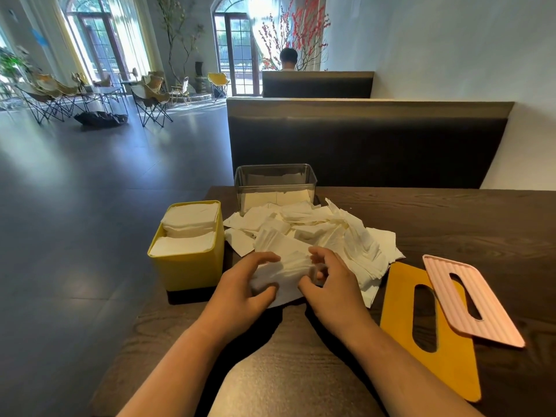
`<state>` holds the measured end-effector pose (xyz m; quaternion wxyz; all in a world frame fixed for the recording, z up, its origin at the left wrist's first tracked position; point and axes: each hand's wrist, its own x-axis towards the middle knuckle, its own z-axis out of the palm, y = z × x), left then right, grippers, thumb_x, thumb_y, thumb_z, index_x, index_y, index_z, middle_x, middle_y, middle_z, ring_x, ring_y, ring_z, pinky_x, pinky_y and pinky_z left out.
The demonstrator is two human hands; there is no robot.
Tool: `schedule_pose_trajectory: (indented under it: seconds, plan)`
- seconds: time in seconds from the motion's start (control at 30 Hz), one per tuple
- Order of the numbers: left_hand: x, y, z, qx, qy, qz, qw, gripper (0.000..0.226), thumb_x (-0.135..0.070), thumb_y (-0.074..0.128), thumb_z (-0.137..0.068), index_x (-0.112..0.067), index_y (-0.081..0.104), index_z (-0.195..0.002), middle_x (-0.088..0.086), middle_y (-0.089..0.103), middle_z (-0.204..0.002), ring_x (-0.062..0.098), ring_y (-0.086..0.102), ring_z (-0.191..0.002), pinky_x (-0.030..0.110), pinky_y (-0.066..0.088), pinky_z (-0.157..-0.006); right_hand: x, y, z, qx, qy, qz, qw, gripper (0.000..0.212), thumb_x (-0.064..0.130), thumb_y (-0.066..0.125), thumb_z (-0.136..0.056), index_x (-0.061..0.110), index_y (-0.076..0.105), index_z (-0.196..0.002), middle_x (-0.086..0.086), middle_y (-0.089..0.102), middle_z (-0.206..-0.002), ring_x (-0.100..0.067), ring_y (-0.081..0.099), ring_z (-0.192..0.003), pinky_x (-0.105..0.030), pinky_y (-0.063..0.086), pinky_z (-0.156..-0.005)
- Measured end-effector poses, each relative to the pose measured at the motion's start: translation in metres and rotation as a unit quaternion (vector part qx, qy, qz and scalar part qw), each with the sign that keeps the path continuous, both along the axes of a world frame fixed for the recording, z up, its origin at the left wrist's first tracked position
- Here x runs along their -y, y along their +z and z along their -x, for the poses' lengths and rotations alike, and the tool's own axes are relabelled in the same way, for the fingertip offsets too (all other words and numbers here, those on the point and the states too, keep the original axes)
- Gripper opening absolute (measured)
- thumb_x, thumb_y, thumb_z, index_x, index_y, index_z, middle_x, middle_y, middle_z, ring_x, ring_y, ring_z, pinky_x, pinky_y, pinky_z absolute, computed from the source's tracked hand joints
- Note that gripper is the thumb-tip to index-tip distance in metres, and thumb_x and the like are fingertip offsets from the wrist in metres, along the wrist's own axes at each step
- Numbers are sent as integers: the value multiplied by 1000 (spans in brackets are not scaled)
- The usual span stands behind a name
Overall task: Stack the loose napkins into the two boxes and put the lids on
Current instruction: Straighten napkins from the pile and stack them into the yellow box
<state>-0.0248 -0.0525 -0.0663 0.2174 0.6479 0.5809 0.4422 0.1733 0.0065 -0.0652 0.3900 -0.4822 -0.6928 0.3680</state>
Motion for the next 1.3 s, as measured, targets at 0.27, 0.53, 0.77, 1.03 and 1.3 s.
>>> schedule_pose_trajectory:
  seconds: [0.27, 0.53, 0.77, 1.03, 1.3]
  plan:
    - [0, 3, -4, 60, 4, 39, 997, 57, -4, 71, -88, -45, 59, -126, -13, 63, -124, 0, 63, -112, 19, 56, -87, 6, -1, 5, -68, 100, 56, 991, 71, -2, 56, -93, 55, 43, -134, 11, 56, -129, 0, 63, -105, -29, 59, -92]
    - [-4, 0, -8, 123, 69, 6, 990, 57, -9, 73, -94, -43, 53, -135, -15, 61, -133, -5, 62, -117, 17, 56, -91, 0, -7, 15, -162, 78, 76, 981, 59, -3, 53, -101, 52, 58, -121, 4, 59, -134, -16, 64, -119, -40, 60, -98]
    - [0, 2, -9, 139, 0, 80, 987, 81, 3, 66, -86, -50, 40, -141, -16, 49, -143, -3, 59, -122, 21, 54, -99, 4, -4, 14, -89, 140, 96, 981, 75, -2, 50, -89, 58, 41, -133, 9, 55, -134, -17, 68, -110, -44, 58, -98]
    - [-5, -5, -7, 102, 36, 42, 993, 72, -12, 77, -83, -49, 47, -137, -10, 54, -143, 7, 60, -126, 31, 56, -104, 3, -3, 17, -200, 93, 89, 971, 65, -16, 39, -98, 39, 59, -127, 7, 63, -133, -11, 66, -118, -39, 57, -103]
    - [-2, -3, -10, 59, -1, 78, 995, 76, -16, 78, -88, -52, 37, -142, -18, 47, -145, 3, 55, -132, 32, 51, -111, 7, 1, 11, -99, 146, 90, 980, 81, -5, 58, -90, 57, 37, -138, 15, 46, -138, -10, 63, -116, -27, 58, -94]
